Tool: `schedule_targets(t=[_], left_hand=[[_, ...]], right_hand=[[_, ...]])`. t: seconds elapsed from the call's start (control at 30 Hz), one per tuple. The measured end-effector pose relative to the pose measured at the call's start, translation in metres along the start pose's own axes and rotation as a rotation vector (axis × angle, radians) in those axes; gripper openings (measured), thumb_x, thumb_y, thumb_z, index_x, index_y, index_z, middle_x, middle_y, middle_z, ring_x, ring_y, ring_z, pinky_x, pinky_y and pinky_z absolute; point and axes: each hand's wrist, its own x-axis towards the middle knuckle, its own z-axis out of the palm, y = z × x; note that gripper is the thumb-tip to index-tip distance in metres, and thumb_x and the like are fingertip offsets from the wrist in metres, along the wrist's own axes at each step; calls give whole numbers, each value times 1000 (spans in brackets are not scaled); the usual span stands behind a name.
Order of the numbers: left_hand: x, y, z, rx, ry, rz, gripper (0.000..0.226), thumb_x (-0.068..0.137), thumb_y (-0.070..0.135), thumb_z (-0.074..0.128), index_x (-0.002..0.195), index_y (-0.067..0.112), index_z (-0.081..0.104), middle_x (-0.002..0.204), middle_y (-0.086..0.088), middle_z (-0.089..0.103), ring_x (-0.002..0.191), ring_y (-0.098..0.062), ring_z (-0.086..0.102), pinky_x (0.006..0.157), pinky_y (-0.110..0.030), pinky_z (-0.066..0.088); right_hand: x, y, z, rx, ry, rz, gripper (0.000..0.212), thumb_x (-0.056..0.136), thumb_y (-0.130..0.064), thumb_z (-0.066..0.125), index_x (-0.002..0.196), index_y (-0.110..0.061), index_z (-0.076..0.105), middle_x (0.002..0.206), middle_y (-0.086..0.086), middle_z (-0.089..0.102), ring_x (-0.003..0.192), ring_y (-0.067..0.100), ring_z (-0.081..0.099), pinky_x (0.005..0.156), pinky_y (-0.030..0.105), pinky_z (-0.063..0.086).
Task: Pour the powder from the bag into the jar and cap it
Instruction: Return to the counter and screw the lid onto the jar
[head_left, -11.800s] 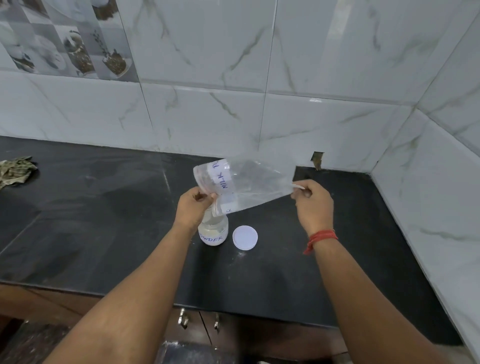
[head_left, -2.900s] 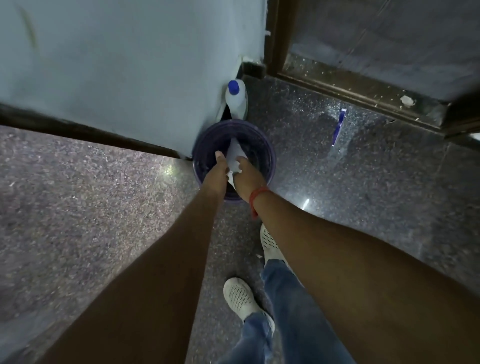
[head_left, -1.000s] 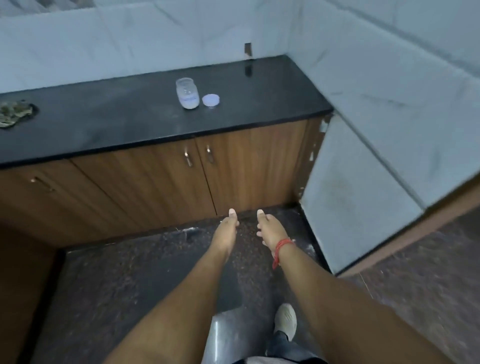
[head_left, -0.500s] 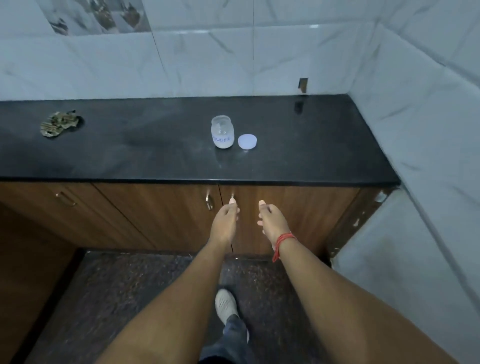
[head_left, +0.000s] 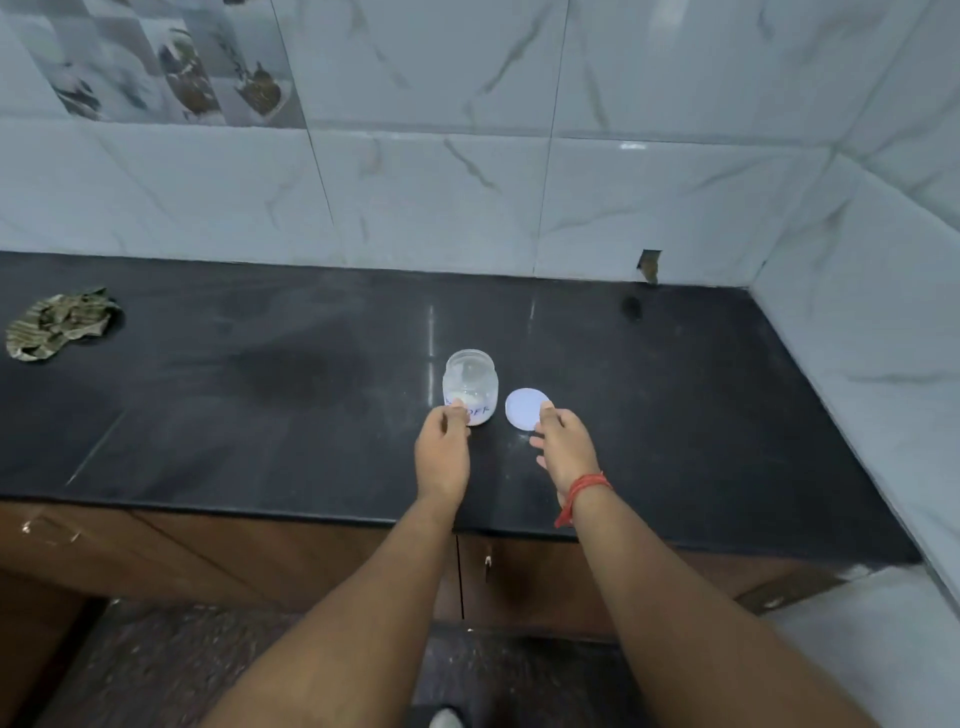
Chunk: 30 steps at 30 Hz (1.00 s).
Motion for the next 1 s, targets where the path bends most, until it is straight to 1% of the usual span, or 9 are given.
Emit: schedule_targets(t=[0.13, 0.2, 0.3, 0.4, 0.53, 0.67, 0.73, 0.83, 1.0], left_hand=[[35, 5, -1, -64, 76, 13, 46, 83, 58, 52, 81, 14, 64, 83, -1, 70, 83, -14, 62, 94, -49, 55], [53, 7, 0, -73, 127, 17, 44, 86, 59, 54, 78, 17, 64, 84, -3, 72, 82, -15, 63, 94, -49, 55], [70, 5, -4, -81, 208, 19, 36, 94, 53, 55, 80, 21, 62, 82, 7, 67, 80, -13, 60, 94, -50, 54], [77, 6, -7, -8, 217, 44, 35, 94, 56, 54, 88, 22, 61, 85, 8, 64, 81, -12, 58, 95, -50, 54], [80, 4, 1, 137, 171, 91, 30, 99, 45, 61, 116, 21, 62, 115, 2, 66, 103, -11, 62, 106, -43, 50], [79, -5, 12, 243, 102, 120, 79, 79, 66, 65, 142, 20, 51, 137, 2, 55, 127, -12, 56, 109, -32, 47], [82, -9, 15, 302, 78, 133, 87, 74, 67, 67, 145, 20, 48, 139, 5, 53, 130, -12, 54, 110, -37, 47], [91, -15, 16, 366, 34, 181, 78, 73, 63, 74, 138, 28, 49, 134, 12, 52, 131, -14, 53, 110, -45, 48], [101, -9, 16, 448, -95, 253, 76, 71, 54, 79, 138, 35, 48, 140, 16, 48, 136, -12, 42, 115, -38, 38]], right_hand=[[35, -13, 11, -17, 15, -29, 36, 101, -46, 46, 110, -15, 61, 101, -5, 65, 98, 18, 66, 92, 40, 52], [57, -16, 16, -66, 18, -59, 33, 100, -45, 47, 106, -16, 62, 101, -4, 66, 100, 21, 66, 92, 41, 52], [81, -17, 21, -197, 0, -141, 23, 100, -36, 50, 105, -16, 62, 110, 3, 67, 105, 23, 63, 88, 33, 46], [102, -15, 20, -465, -29, -283, 23, 97, -27, 56, 115, -15, 64, 122, 7, 61, 116, 27, 55, 99, 36, 43], [120, -13, 14, -997, -215, -427, 45, 95, -41, 59, 135, -23, 54, 140, 5, 49, 129, 30, 41, 105, 43, 39], [132, -12, 10, -1220, -376, -485, 59, 89, -52, 62, 140, -26, 48, 141, 4, 47, 130, 29, 41, 103, 44, 40], [137, -11, 10, -1277, -399, -506, 61, 87, -51, 64, 140, -26, 47, 139, 4, 48, 128, 29, 42, 102, 44, 42], [140, -11, 13, -1322, -402, -532, 62, 85, -50, 66, 139, -26, 47, 138, 3, 48, 127, 28, 43, 100, 42, 44], [142, -19, 16, -1308, -378, -451, 46, 84, -34, 60, 130, -29, 55, 132, 3, 49, 122, 29, 44, 97, 42, 46]])
